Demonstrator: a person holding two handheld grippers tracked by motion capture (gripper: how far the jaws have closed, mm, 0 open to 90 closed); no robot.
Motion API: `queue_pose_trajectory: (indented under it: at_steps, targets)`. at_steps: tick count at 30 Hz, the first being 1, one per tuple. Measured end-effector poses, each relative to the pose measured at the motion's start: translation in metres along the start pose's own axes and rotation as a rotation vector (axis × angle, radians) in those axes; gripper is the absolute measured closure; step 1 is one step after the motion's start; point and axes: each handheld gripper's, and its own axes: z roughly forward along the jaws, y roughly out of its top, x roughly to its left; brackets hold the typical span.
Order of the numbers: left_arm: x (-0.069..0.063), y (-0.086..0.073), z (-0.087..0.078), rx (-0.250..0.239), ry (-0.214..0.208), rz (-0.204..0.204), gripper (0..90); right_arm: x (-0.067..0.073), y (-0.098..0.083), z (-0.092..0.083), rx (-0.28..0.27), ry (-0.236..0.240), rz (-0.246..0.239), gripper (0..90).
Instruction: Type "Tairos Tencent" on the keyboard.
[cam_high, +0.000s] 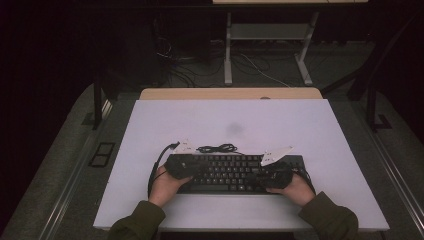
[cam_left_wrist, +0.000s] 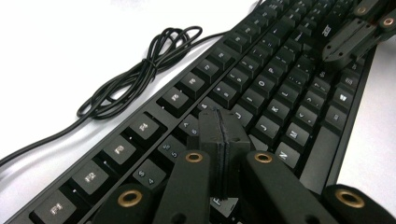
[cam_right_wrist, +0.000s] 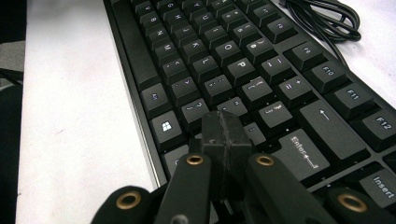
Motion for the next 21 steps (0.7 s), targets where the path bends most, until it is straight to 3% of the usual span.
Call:
queue_pose_trajectory:
  at_steps: [11,21]
  targets:
    - [0.0036,-0.0018,0.0042,0.044,0.004,0.003,89.0,-0.0002,-0.0003,0.0000,-0.002,0.002,0.003,89.2]
    - [0.0031,-0.0021,0.0060,0.048,0.000,-0.002,89.1,0.0001,-0.0005,0.0000,-0.003,0.001,0.005,89.2]
